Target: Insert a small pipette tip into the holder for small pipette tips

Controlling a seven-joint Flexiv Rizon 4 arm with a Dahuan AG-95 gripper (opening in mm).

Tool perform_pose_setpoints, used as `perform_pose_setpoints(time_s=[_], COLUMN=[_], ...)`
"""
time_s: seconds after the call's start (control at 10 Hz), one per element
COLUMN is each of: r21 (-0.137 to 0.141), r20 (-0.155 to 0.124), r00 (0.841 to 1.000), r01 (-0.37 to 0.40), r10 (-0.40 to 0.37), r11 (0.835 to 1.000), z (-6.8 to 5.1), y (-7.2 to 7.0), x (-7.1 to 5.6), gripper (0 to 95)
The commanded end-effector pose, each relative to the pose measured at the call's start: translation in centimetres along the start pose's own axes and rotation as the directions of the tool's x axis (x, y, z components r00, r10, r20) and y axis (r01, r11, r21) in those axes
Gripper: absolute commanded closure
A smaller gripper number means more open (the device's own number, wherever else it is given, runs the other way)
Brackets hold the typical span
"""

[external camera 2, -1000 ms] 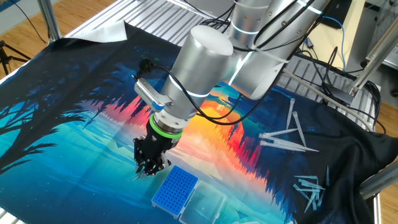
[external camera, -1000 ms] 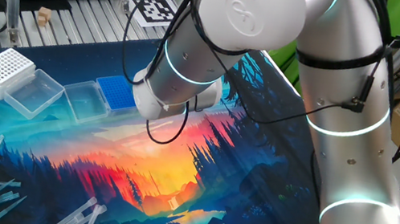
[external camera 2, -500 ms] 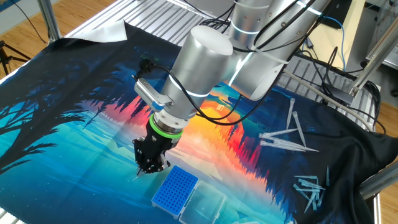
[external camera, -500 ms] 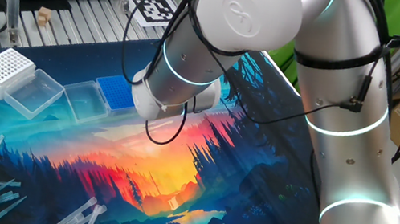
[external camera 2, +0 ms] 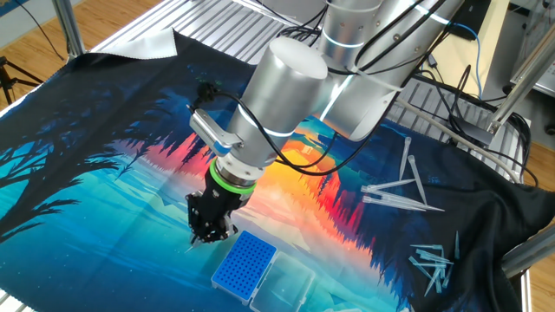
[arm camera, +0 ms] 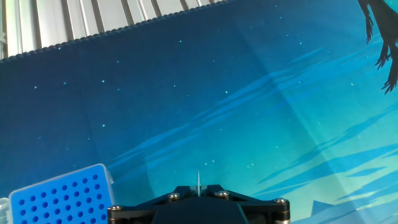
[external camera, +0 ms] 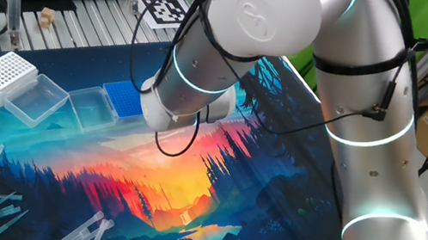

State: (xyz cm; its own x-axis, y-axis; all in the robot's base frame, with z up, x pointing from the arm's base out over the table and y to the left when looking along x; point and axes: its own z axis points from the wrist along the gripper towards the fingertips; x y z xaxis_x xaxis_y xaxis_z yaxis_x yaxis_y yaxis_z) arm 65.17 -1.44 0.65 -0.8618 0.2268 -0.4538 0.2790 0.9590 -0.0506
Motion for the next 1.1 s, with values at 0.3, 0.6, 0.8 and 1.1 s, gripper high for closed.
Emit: perform_pose_setpoints(time_s=[0.3,0.6,0.8,1.1], r21=[-0.003,-0.003,-0.005,-0.008], r20=[-0.001,0.007,0.01,0.009], r00=[1.0,1.0,1.0,1.0], r01=[-0.011,-0.021,-0.017,-0.019], r10=[0.011,0.021,0.017,0.019], r11=[1.0,1.0,1.0,1.0], z=[0.2,0.44,0.27,0.38], y=[0.14,0.21,0.11,0.16], x=[0.11,0.13,0.11,0.14], gripper=[76.0,76.0,76.0,95.0])
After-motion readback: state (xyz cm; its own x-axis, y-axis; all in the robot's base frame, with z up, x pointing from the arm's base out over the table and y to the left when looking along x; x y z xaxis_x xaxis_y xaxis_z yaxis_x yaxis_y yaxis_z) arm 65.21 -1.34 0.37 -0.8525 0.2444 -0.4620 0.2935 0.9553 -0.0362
